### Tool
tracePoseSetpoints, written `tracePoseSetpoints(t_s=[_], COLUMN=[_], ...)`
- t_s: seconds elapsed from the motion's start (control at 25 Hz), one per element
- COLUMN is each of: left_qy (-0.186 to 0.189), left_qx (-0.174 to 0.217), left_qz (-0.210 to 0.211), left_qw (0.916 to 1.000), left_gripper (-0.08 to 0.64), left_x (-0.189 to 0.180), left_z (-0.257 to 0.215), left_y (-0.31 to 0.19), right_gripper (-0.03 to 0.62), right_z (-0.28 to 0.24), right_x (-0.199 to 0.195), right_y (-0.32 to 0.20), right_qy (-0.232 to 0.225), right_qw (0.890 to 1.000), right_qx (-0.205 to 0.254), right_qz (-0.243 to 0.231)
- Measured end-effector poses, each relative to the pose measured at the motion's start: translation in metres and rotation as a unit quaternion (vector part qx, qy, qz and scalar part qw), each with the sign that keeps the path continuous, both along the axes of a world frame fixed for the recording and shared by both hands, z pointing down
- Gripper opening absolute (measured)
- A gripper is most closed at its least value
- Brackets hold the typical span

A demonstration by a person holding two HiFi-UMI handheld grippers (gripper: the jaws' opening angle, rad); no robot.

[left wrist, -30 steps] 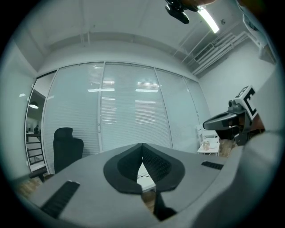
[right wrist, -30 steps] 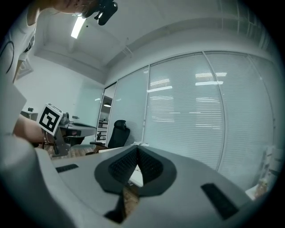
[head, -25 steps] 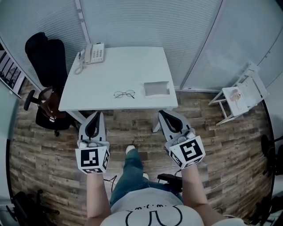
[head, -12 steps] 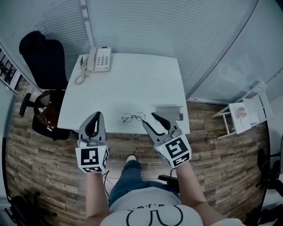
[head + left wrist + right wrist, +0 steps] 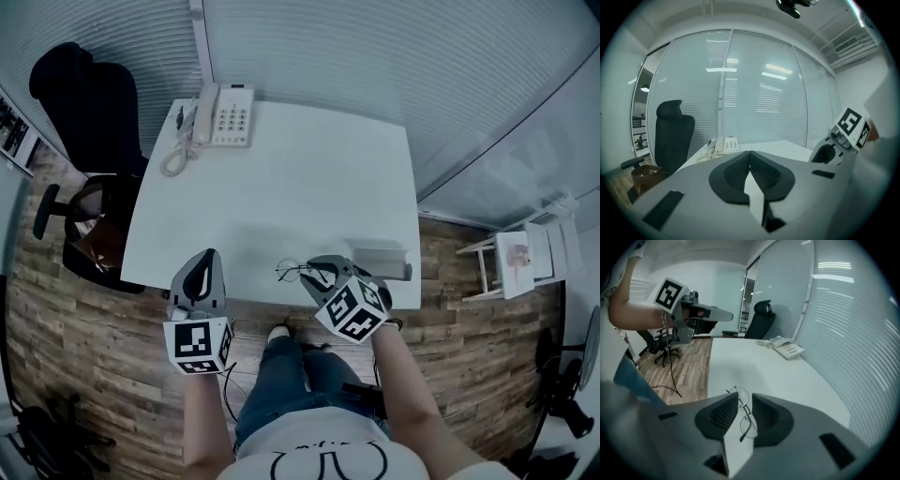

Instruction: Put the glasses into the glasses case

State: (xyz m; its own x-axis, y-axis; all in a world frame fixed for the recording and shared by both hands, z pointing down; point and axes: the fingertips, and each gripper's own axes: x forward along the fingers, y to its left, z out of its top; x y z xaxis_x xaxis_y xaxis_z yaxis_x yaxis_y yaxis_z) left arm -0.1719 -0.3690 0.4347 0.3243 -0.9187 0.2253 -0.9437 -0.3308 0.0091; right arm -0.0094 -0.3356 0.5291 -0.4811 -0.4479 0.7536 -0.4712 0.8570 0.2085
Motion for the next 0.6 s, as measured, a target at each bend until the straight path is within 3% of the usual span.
tracePoseSetpoints(t_s=[0.24,0.44,0.6], left_qy=[-0.004,-0.006,-0.009], left_qx=[-0.033,-0.042,-0.046], left_qz=[-0.015,-0.030,-0.038], left_qw=[0.9993,0.9986,0.9982], left_gripper=[0.017,0.017,0.017], left_x=[-0.012,-0.015,-0.016], left_z=[0.030,0.037,0.041], left_y=[-0.012,-0.017,-0.019], right_gripper=[0.086,0.086,0.081], right_z=[0.051,0.067,0.071], right_x=[-0.003,0.000,-0.004], right_y=[-0.011,-0.016,-0.020], right_qy=[0.066,0.074,0.053], right_qw=[0.994,0.989,0.985], right_qx=[-0.056,-0.091,-0.122], right_qz=[-0.062,-0.088,-0.106])
